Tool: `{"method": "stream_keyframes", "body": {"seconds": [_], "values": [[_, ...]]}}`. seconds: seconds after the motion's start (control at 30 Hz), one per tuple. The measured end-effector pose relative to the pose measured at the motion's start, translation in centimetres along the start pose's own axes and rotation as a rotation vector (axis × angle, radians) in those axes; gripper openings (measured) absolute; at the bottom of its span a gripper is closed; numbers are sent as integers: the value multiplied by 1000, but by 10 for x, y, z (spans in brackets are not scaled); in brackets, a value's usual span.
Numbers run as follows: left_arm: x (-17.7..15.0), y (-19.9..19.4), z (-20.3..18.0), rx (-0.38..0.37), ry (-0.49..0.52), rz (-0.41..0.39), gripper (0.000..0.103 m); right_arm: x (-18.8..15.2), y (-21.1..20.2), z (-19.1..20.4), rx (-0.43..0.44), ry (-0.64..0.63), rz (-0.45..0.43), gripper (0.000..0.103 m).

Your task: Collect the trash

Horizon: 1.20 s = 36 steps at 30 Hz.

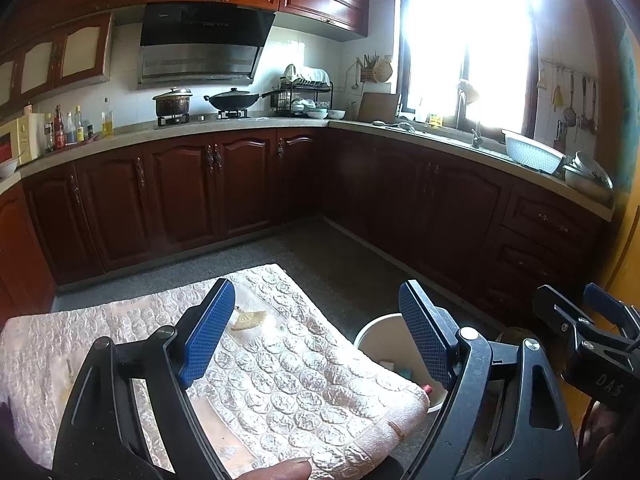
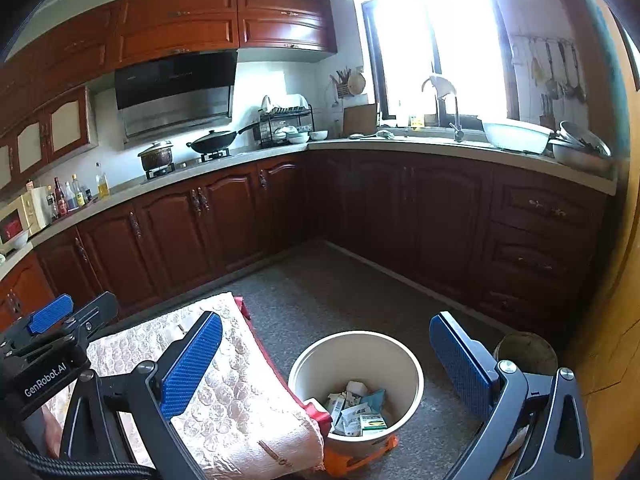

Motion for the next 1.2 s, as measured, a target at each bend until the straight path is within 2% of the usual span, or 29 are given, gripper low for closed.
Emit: {"method": "stream_keyframes", "body": {"seconds": [1.2], "values": [[-5, 2, -1, 24, 12, 1, 84, -4, 11, 2, 15, -15, 30, 103]]}}
Point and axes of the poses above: each gripper's, at about its wrist camera, not at the fingertips, and y roughly the way its jaws point, z to its left, x to its top, the point moved 9 cm from there along y, roughly the way its jaws point, and after that the axes turned 11 degrees about -z, right-handed, at the moved point
